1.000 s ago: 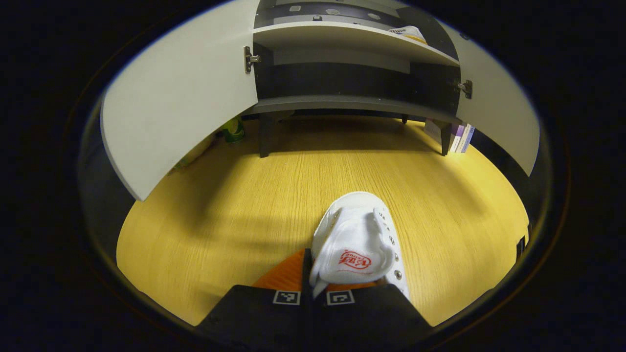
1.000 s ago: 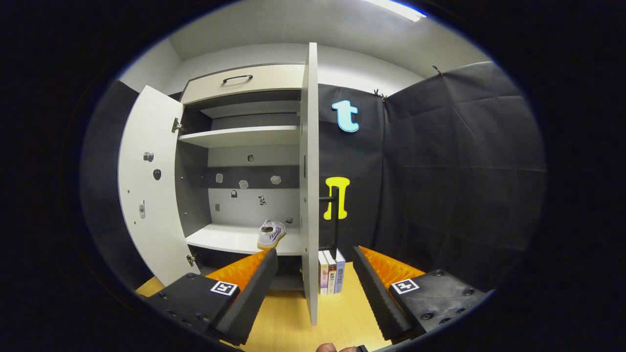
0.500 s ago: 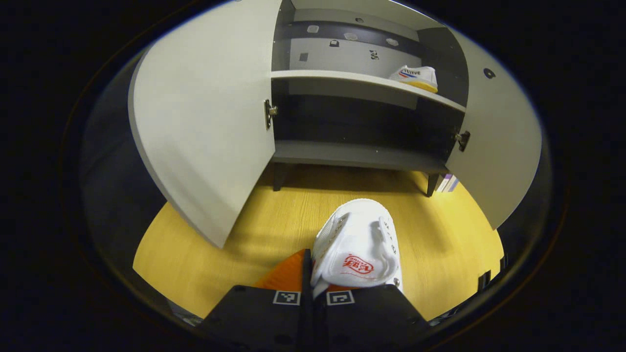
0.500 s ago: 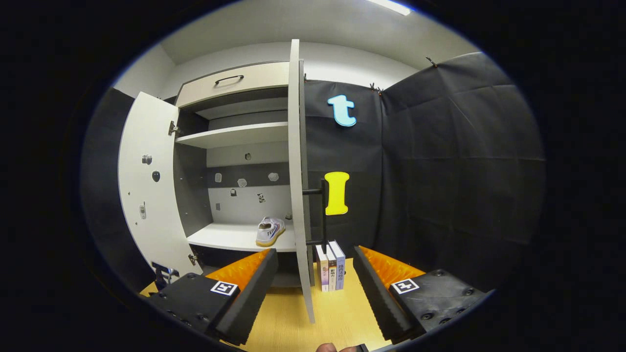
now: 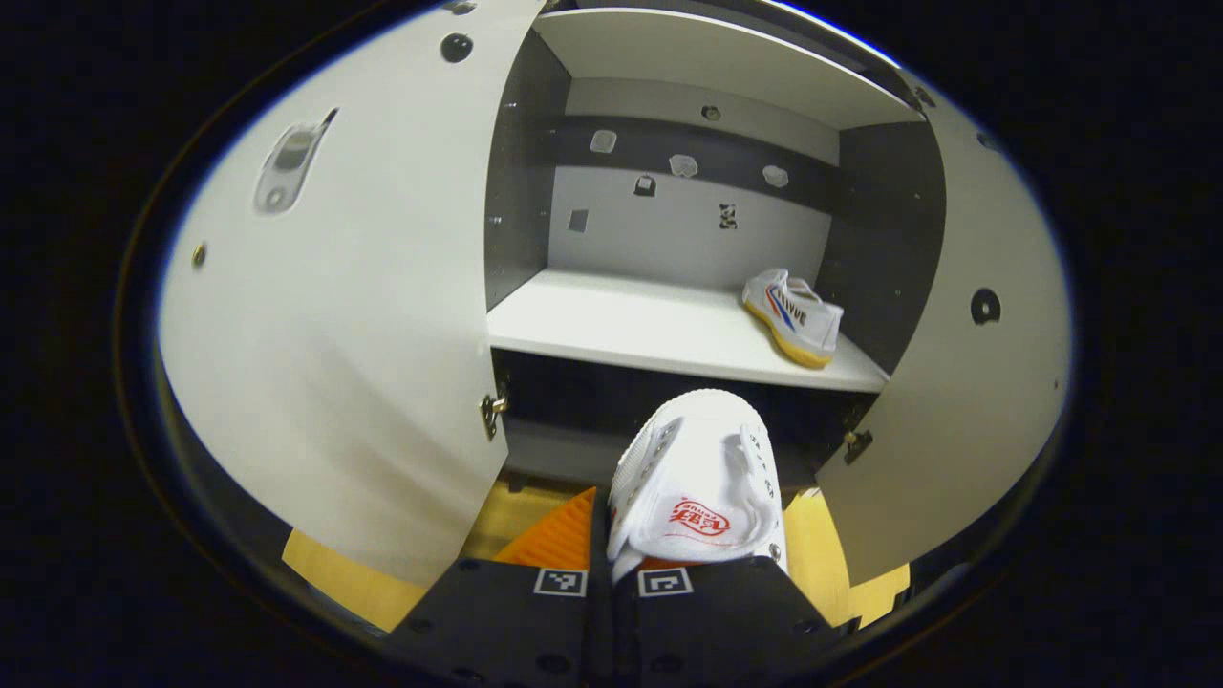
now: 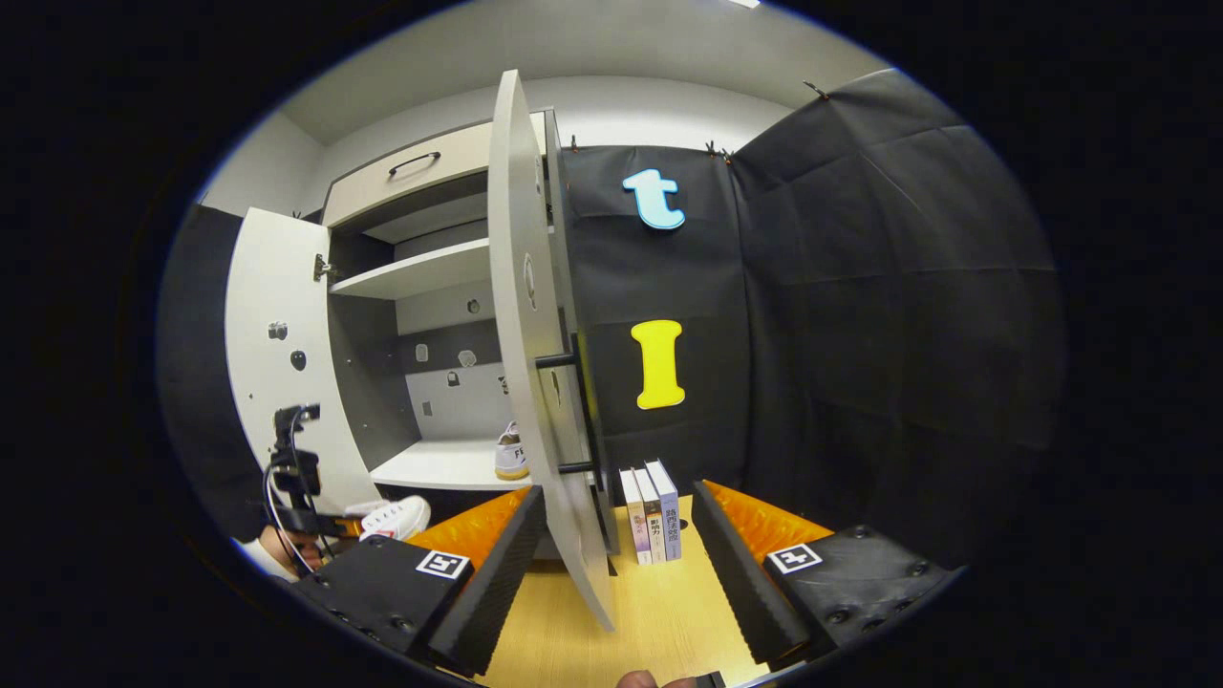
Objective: Grab one shoe with the right hand and put it into the shoe cabinet, grab the other shoe with the left hand and put it into the shoe cabinet; then close the right door with the right hand and the left door with the left hand.
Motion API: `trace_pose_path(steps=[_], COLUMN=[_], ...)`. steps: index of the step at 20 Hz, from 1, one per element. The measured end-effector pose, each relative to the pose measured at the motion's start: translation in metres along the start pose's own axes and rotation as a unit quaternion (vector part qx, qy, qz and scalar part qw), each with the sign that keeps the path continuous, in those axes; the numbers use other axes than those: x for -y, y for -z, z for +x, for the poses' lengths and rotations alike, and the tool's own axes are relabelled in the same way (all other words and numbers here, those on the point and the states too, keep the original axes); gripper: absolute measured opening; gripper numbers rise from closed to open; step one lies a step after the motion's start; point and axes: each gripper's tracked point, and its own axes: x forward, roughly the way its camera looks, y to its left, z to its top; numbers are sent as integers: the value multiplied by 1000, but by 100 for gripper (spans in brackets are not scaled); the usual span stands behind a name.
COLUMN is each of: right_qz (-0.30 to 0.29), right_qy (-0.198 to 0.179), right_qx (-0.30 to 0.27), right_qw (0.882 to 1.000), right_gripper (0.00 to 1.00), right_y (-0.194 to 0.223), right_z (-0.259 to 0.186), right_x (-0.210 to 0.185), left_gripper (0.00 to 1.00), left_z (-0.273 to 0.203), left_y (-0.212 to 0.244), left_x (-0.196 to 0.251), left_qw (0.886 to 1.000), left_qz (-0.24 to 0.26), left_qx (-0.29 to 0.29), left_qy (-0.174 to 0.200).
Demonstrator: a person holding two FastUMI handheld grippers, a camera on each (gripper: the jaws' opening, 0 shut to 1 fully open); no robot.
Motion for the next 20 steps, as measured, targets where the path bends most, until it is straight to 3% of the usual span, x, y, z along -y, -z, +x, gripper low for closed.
trace_pose_path(steps=[5,9,15,20], right_qz=[21,20,20,19], right_qy=[-6,3,30,61], right_qx=[-7,-12,-17,-30], right_qw=[1000,1000,999,997], right_gripper=[98,98,98,98], right_y=[4,8,6,14], right_z=[6,17,25,20], right_x=[22,46,88,118], left_gripper=[5,5,5,5], left_z=[41,96,185,231], left_y=[-100,-151,-176,-168], left_x=[8,10,9,0], left_qw=[998,997,994,988], left_qz=[-9,-4,7,17], left_qx=[46,52,10,-18], left_qy=[-33,-64,-112,-154])
